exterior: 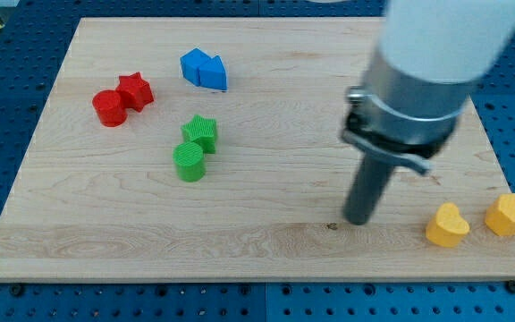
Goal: Move your arm to the green circle
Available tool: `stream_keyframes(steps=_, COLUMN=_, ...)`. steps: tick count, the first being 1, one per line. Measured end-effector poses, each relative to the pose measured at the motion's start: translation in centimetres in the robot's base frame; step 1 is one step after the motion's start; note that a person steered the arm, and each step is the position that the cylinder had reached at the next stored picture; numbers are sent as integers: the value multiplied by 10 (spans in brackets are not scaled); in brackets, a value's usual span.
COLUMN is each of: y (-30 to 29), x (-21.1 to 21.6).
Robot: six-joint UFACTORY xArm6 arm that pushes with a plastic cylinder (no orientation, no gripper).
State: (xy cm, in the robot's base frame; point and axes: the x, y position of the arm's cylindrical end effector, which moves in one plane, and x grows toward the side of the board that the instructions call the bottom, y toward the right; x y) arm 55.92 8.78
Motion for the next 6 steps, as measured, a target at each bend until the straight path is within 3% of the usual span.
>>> stream_keyframes(steps=2, y=-151, x=-1)
stream_keyframes(steps=3, y=-222, x=-35)
stream_keyframes(steps=4, y=-241, x=-79)
stream_keyframes(steps=6, y=-197, x=-67)
